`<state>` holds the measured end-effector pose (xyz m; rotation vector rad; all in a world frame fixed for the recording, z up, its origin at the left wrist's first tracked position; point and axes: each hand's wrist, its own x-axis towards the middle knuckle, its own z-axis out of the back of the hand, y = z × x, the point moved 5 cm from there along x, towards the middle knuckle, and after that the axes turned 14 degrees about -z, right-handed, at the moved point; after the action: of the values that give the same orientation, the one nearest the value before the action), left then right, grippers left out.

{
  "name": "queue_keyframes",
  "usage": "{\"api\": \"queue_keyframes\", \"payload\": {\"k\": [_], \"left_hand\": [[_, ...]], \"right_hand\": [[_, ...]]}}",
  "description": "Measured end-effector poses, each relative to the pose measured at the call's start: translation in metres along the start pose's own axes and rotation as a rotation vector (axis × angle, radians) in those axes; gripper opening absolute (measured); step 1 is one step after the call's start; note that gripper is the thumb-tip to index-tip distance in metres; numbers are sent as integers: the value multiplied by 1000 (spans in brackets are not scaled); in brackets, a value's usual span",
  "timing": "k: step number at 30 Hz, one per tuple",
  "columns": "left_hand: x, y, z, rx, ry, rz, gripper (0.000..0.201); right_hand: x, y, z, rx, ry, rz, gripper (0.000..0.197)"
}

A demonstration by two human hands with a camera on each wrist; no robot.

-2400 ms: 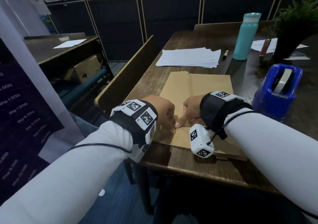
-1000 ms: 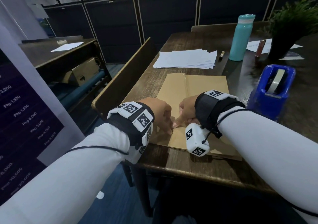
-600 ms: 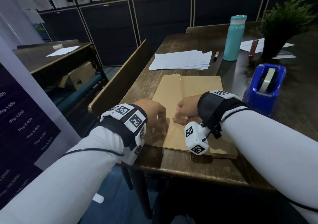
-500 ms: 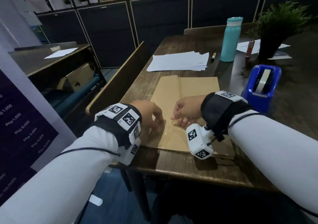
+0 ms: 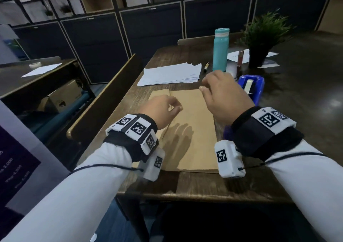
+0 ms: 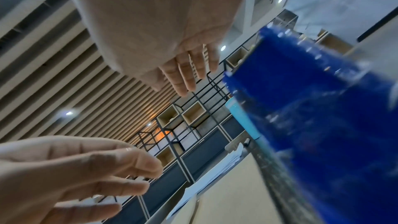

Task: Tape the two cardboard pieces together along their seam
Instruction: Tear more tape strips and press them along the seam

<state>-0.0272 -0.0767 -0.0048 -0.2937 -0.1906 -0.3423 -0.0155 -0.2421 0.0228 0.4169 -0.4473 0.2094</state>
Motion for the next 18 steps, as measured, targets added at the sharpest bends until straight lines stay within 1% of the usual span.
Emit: {"api": "queue_keyframes", "payload": {"k": [2, 4, 6, 8, 11, 14, 16, 18], "left_hand": [[11, -21, -1, -86, -46, -45, 24], [22, -41, -5, -149, -65, -77, 27], [32, -56, -11, -188, -36, -102, 29], [42, -69, -20, -177, 35, -132, 30], [53, -82, -31, -178, 110, -154, 34], [60, -93, -36, -318, 127, -135, 39], [63, -99, -39, -413, 130, -111, 40], [66, -105, -41, -465, 139, -109, 39]], "right_hand": [[2, -17, 7, 24, -32, -53, 35], [4, -35, 12, 31, -21, -99, 37], [6, -51, 12, 36, -4, -140, 41], [8, -67, 10, 44, 12, -175, 46], [10, -84, 4, 72, 80, -230, 66], [14, -93, -2, 118, 179, -268, 89], [19, -96, -5, 165, 219, -300, 105], [24, -99, -5, 182, 235, -333, 112]]}}
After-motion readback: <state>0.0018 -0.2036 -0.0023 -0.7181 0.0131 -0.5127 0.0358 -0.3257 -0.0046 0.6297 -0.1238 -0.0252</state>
